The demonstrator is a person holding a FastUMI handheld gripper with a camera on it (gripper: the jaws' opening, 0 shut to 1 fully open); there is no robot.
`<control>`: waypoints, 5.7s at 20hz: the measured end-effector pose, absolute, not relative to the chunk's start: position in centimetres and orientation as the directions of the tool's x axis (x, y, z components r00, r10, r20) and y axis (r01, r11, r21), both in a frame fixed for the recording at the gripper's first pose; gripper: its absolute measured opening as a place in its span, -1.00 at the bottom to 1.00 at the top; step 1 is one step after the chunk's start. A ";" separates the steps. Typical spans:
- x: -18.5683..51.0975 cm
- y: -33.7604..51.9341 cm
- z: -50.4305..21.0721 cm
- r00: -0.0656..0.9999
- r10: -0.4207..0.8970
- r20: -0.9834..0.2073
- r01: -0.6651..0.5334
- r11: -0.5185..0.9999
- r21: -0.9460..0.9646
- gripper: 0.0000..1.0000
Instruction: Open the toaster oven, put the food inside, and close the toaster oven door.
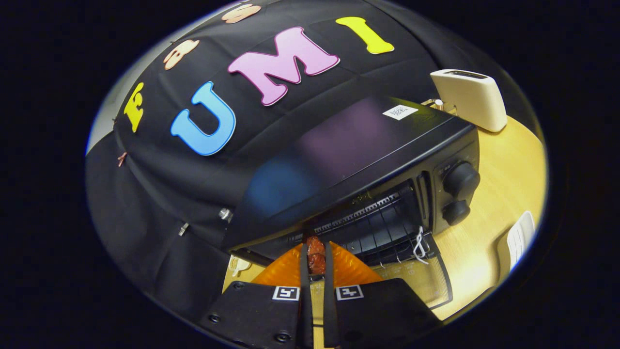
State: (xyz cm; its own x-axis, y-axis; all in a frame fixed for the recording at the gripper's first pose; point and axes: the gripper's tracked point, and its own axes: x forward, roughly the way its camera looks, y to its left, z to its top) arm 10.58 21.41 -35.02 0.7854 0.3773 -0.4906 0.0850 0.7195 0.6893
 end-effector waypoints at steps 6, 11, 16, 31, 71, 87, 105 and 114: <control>12.3 23.5 -36.7 0.802 0.364 -0.473 0.111 0.688 0.717 -0.75; 13.2 22.4 -38.0 0.808 0.336 -0.485 0.119 0.712 0.692 -0.72; 13.6 19.8 -40.8 0.783 0.236 -0.575 0.181 0.798 0.575 -0.32; 8.5 14.6 -36.8 0.784 0.155 -0.601 0.166 0.880 0.444 0.97; -5.1 22.6 -46.2 0.485 0.118 -0.867 0.011 0.990 0.141 0.98; -1.0 21.9 -37.9 0.675 0.183 -0.715 -0.052 0.978 0.201 0.98; 5.4 18.3 -30.5 0.800 0.157 -0.579 -0.047 0.978 0.201 0.97; 3.6 13.2 -22.1 0.888 0.148 -0.435 -0.082 0.983 0.166 0.97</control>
State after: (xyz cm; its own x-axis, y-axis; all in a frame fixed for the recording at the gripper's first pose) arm 3.57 13.24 -22.08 0.8882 0.1476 -0.4350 -0.0820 0.9827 0.1658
